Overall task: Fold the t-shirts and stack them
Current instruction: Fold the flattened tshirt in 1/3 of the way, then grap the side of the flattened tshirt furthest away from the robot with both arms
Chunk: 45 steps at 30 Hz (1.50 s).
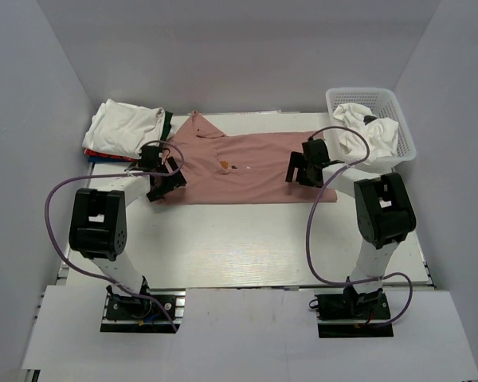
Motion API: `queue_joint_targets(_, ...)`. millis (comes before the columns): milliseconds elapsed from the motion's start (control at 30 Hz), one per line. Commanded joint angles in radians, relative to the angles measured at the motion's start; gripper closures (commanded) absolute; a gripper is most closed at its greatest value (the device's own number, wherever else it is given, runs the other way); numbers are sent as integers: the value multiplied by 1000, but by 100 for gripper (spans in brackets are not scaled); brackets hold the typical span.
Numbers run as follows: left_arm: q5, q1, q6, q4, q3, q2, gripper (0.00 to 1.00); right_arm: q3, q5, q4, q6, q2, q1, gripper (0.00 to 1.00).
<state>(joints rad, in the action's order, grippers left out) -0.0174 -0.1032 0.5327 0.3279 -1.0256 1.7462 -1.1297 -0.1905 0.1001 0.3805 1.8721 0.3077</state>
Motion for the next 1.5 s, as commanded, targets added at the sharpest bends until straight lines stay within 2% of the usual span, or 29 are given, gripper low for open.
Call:
queue_joint_targets(0, 79, 10, 109, 147, 149, 3, 0, 105, 72, 99, 66, -31, -2, 10)
queue_joint_targets(133, 61, -4, 249, 302, 294, -140, 0, 244, 86, 107, 95, -143, 2, 10)
queue_joint_targets(233, 45, -15, 320, 428, 387, -316, 0, 350, 106, 112, 124, -238, 7, 10)
queue_joint_targets(300, 22, -15, 354, 489, 407, -457, 0, 411, 112, 121, 132, -298, 8, 10)
queue_joint_targets(400, 46, -15, 406, 598, 420, -574, 0, 485, 109, 150, 144, -395, 7, 10)
queue_joint_targets(500, 137, -15, 418, 614, 441, -706, 0, 538, 126, 181, 149, -490, 14, 10)
queue_joint_targets(633, 117, -15, 441, 645, 421, -818, 0, 550, 158, 197, 106, -602, 25, 10)
queue_joint_targets(733, 50, -15, 389, 562, 327, -847, 0, 489, 146, 187, 60, -630, 28, 10)
queue_joint_targets(833, -1, -15, 319, 464, 210, -743, 0, 395, 118, 176, 46, -616, 30, 10)
queue_joint_targets(933, 25, -15, 242, 361, 89, -598, 0, 323, 91, 153, 38, -594, 28, 10)
queue_joint_targets(967, 42, -15, 216, 337, 53, -486, 0, 296, 74, 151, 37, -588, 30, 10)
queue_joint_targets(1067, 53, -15, 152, 263, -105, -313, 0, 217, 31, 193, 37, -527, 27, 10)
queue_joint_targets(1100, 28, -15, 141, 248, -143, -206, 0, 205, 31, 202, 28, -512, 25, 10)
queue_joint_targets(1300, -38, -15, 44, 273, -549, 165, 2, 96, -41, 262, 38, -370, 21, 10)
queue_joint_targets(1367, -38, -15, 23, 273, -628, 283, 4, 41, -50, 280, 38, -318, 21, 10)
queue_joint_targets(1467, 22, -15, 10, 264, -746, 367, 10, -16, -44, 286, 32, -269, 19, 10)
